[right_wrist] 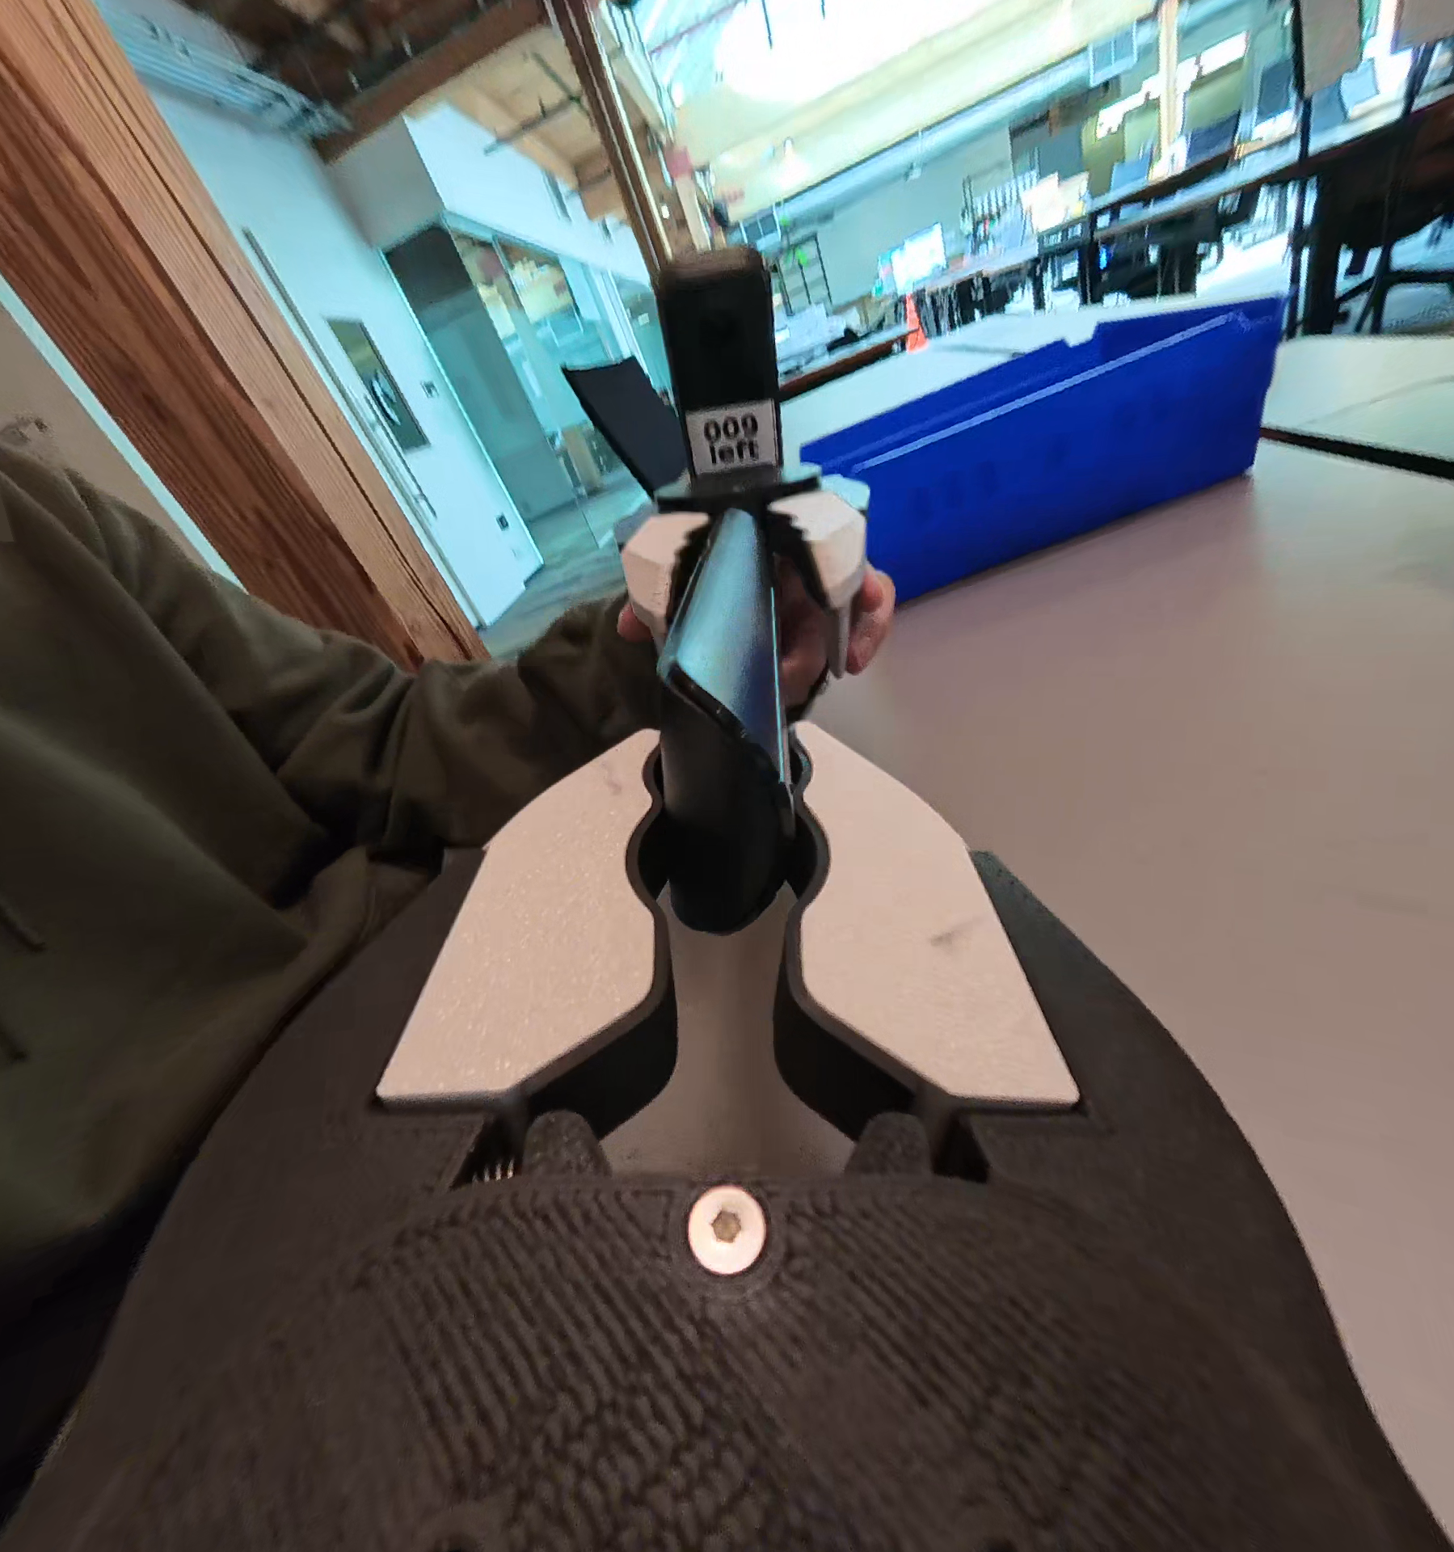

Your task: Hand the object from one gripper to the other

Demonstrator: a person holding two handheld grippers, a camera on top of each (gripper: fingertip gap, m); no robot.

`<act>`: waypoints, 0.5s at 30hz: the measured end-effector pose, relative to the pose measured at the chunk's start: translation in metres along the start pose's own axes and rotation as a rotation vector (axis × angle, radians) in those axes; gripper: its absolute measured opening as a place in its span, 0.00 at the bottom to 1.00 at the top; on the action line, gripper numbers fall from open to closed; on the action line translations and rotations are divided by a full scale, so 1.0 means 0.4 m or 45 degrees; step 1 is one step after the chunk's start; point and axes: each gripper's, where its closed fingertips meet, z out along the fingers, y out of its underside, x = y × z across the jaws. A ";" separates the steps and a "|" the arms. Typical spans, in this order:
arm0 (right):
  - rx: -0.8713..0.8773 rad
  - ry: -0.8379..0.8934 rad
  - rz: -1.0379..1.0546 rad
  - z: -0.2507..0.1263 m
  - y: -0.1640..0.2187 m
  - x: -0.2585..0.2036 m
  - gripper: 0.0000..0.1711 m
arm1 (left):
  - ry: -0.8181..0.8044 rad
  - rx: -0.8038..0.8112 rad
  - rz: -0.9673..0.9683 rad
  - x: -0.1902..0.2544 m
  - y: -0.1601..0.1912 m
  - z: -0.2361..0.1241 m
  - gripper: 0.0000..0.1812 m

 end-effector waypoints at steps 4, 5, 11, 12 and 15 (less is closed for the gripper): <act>0.025 0.027 -0.002 -0.002 -0.006 0.009 0.14 | 0.013 -0.131 -0.028 -0.008 0.046 0.014 0.13; 0.065 0.035 0.006 -0.005 -0.014 0.013 0.14 | 0.017 -0.127 -0.063 -0.010 0.051 0.022 0.13; 0.373 0.190 0.044 -0.030 -0.072 0.063 0.26 | -0.026 0.109 -0.340 -0.049 0.018 0.047 0.12; 0.415 0.227 0.054 -0.030 -0.078 0.074 0.30 | -0.034 0.175 -0.371 -0.057 0.006 0.044 0.12; 0.496 0.274 0.086 -0.019 -0.084 0.090 0.33 | -0.077 0.334 -0.410 -0.077 -0.024 0.030 0.12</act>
